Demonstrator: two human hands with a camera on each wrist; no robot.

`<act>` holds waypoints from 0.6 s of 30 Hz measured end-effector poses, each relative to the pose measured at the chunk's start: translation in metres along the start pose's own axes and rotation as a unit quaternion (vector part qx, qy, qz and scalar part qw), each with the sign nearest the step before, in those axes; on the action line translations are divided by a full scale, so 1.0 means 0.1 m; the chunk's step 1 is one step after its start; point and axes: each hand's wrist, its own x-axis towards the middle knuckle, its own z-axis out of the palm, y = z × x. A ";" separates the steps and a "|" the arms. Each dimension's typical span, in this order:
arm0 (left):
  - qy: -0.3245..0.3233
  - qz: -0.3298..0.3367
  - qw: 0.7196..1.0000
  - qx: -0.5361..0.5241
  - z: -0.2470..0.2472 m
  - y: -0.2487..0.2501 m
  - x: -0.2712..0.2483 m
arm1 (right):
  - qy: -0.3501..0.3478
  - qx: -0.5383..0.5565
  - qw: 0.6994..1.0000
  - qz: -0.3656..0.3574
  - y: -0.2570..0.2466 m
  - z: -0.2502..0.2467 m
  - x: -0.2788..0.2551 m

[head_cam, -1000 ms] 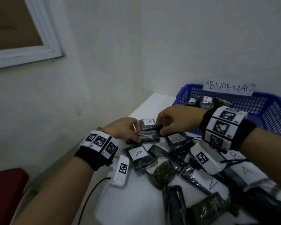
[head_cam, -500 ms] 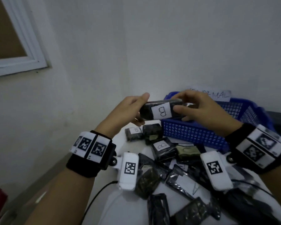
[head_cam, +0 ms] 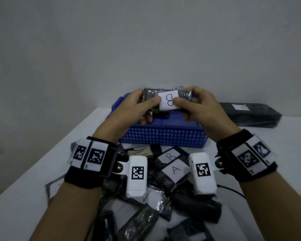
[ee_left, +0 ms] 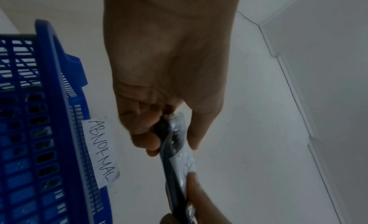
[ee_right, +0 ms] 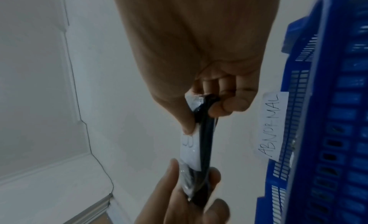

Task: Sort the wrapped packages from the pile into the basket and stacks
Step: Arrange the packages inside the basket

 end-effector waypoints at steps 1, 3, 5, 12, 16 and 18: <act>-0.014 -0.007 1.000 -0.002 0.01 -0.01 0.00 | 0.003 -0.012 1.000 -0.014 -0.01 -0.02 0.00; -0.030 -0.011 0.999 -0.018 0.02 -0.03 0.01 | 0.004 -0.035 0.999 -0.040 -0.03 -0.06 -0.01; -0.020 -0.004 0.999 -0.027 0.01 -0.03 0.02 | 0.007 -0.049 0.997 -0.060 -0.04 -0.06 -0.02; -0.029 0.053 0.998 -0.018 -0.04 -0.05 0.06 | -0.010 -0.073 0.996 -0.059 0.03 -0.06 -0.02; -0.037 0.065 0.997 0.007 -0.01 -0.12 0.13 | -0.029 -0.068 0.997 0.009 0.09 -0.03 0.02; -0.038 0.062 0.997 0.008 0.03 -0.14 0.15 | -0.033 -0.053 0.998 0.031 0.13 -0.02 0.05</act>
